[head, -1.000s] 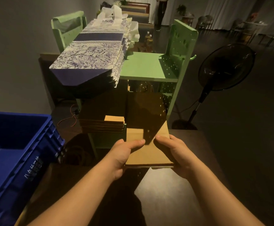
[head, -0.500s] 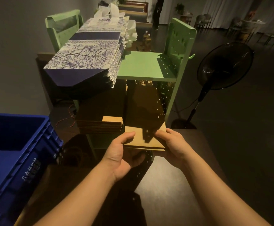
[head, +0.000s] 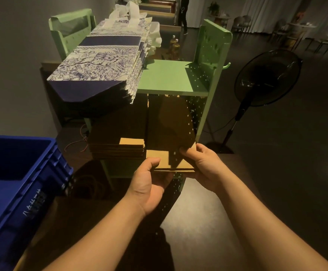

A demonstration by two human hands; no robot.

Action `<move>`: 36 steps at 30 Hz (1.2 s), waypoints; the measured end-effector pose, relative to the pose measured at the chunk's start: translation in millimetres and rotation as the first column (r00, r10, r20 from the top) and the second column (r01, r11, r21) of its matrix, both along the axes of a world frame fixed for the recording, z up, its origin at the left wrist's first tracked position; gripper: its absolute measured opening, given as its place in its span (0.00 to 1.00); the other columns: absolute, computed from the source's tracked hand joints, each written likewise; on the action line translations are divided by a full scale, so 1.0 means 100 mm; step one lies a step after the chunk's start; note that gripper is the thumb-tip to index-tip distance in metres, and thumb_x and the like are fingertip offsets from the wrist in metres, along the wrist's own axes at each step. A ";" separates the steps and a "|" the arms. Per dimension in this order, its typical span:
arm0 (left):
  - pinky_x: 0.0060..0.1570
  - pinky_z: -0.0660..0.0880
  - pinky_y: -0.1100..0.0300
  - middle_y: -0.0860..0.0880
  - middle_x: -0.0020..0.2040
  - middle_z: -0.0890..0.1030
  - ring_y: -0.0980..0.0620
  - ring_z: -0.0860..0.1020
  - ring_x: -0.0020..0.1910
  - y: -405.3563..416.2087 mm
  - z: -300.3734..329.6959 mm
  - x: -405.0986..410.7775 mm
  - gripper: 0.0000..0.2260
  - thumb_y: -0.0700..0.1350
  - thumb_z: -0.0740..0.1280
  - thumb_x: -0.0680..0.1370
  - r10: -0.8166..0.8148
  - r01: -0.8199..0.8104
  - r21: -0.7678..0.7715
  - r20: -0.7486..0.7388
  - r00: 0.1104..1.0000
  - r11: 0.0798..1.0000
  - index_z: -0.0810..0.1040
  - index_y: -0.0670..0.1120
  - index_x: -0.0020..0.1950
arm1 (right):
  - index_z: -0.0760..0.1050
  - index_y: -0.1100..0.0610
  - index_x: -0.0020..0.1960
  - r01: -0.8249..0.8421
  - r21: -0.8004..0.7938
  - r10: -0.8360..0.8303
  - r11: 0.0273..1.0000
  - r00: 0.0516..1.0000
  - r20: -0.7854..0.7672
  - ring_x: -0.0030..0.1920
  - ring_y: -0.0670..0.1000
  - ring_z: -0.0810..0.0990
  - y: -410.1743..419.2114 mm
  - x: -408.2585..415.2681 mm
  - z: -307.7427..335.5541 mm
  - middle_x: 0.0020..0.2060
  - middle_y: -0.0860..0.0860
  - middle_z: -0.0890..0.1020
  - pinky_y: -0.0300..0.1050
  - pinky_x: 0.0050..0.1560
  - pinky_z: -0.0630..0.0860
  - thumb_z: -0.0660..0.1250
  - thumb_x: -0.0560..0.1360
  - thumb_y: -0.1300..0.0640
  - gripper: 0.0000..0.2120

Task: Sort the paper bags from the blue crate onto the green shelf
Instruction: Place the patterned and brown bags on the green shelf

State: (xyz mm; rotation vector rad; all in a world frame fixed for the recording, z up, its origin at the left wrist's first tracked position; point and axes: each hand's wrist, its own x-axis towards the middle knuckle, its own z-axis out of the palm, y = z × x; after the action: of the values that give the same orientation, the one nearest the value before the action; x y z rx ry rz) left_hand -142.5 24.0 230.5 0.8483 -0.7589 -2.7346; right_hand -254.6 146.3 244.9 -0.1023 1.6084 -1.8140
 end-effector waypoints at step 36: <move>0.69 0.75 0.48 0.41 0.59 0.85 0.43 0.83 0.62 -0.03 -0.17 -0.16 0.34 0.48 0.78 0.68 0.017 -0.003 -0.205 0.068 0.998 0.979 0.74 0.41 0.71 | 0.64 0.56 0.69 0.137 0.056 -0.116 0.989 0.954 -0.275 0.47 0.51 0.88 0.01 0.05 -0.30 0.49 0.50 0.86 0.43 0.44 0.84 0.70 0.77 0.44 0.27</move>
State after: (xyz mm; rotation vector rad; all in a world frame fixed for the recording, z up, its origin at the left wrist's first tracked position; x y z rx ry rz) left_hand -158.7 21.4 213.0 0.9011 -1.0263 -2.5726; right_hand -250.1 147.0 214.8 -0.2278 1.9106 -1.8992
